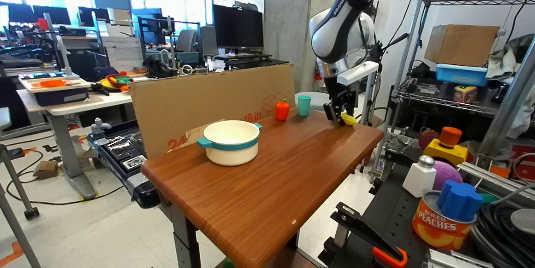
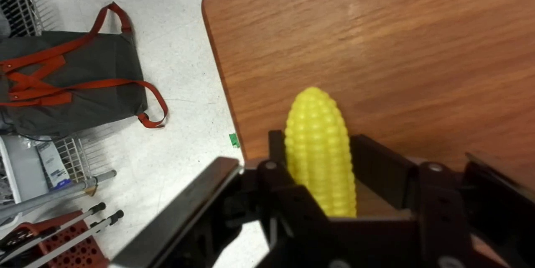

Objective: Move the maize to the right

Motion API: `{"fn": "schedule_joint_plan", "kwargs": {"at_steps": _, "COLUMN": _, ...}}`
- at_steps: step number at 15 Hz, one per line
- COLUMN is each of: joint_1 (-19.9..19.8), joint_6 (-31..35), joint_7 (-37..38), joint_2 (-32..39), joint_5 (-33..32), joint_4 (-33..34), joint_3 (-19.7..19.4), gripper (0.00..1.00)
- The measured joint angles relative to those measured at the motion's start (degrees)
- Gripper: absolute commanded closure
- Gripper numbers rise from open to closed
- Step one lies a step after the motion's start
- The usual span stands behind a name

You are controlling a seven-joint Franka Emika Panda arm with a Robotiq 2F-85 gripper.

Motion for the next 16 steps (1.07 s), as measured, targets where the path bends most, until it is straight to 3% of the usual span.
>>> {"fn": "schedule_joint_plan", "kwargs": {"at_steps": 3, "joint_1": 0.2, "joint_6": 0.4, "joint_7": -0.3, "joint_2": -0.1, "joint_5": -2.8, "joint_4": -0.8, "joint_3": -0.2, "gripper": 0.01}}
{"fn": "schedule_joint_plan", "kwargs": {"at_steps": 7, "joint_1": 1.9, "joint_6": 3.5, "joint_7": -0.9, "joint_2": -2.2, "joint_5": -8.3, "joint_4": -5.7, "joint_3": -0.7, "gripper": 0.00}}
{"fn": "schedule_joint_plan", "kwargs": {"at_steps": 12, "joint_1": 5.0, "joint_6": 14.0, "joint_7": -4.3, "joint_2": -12.5, "joint_5": -15.3, "joint_4": -20.3, "joint_3": -0.7, "gripper": 0.00}}
{"fn": "schedule_joint_plan", "kwargs": {"at_steps": 16, "joint_1": 3.7, "joint_6": 19.0, "joint_7": -9.3, "joint_2": -22.5, "joint_5": -11.8, "joint_4": -31.6, "joint_3": 2.3, "gripper": 0.00}}
